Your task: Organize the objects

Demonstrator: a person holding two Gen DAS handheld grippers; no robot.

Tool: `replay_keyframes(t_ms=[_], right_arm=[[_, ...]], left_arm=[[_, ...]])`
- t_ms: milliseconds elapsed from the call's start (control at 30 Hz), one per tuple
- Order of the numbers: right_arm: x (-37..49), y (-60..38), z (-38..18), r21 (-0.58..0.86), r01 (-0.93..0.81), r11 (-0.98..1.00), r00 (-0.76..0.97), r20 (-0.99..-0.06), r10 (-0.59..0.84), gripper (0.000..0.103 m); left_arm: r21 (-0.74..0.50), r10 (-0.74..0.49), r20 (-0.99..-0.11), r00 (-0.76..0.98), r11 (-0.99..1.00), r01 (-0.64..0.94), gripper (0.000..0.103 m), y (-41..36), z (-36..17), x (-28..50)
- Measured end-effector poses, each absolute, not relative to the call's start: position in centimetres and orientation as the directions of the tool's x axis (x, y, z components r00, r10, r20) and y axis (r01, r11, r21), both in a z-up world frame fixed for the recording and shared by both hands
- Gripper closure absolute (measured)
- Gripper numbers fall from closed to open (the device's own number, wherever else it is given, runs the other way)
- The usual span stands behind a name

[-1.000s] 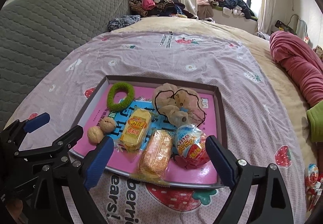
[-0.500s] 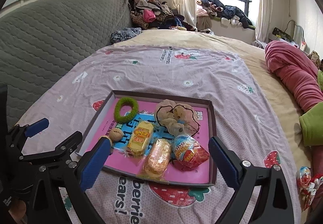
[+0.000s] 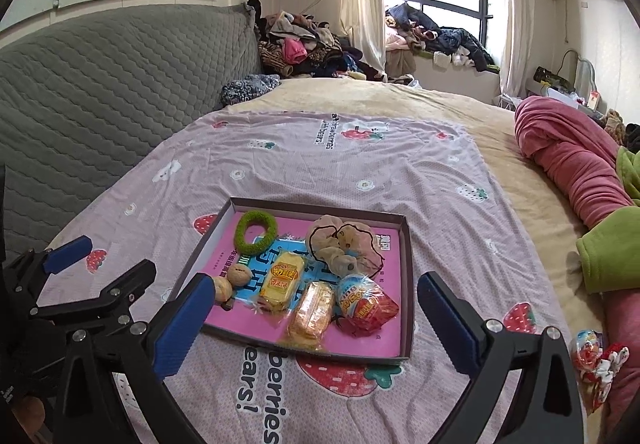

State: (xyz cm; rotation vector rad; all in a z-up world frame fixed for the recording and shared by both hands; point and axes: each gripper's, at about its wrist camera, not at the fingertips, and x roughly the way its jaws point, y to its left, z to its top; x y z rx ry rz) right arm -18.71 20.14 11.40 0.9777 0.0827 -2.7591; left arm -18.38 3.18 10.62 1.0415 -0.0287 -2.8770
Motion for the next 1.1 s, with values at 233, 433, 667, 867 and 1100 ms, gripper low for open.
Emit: replay_keyframes(t_ms=[233,433,667,867,1100], right_arm=[[-17.5,20.6,12.2,0.011,0.208,-0.978,-0.765,-0.621,-0.17,0.001],[-16.7,21.0,12.2,0.022,0.204,-0.979,-0.765,-0.62,-0.173,0.001],[-15.3,21.1,12.7,0.02,0.205,-0.978,-0.771,-0.612,-0.175,0.001],[-14.1,21.6,13.1,0.015,0.198,-0.98,-0.775,-0.609,-0.166,0.001],[-12.7,22.1,13.4,0.013,0.192,-0.981,-0.779,-0.606,-0.16,0.001]], left_arm=[[0.041,-0.077,-0.637,-0.767,-0.997,0.066,0.016,3.7,11.0,-17.0],[0.061,-0.093,-0.621,-0.779,-0.996,0.07,0.016,4.0,11.5,-15.8],[0.055,-0.087,-0.617,-0.782,-0.996,0.068,0.016,4.1,11.9,-14.4],[0.057,-0.085,-0.618,-0.781,-0.996,0.064,0.016,4.3,11.9,-13.3],[0.058,-0.084,-0.612,-0.786,-0.996,0.062,0.016,4.5,12.1,-11.9]])
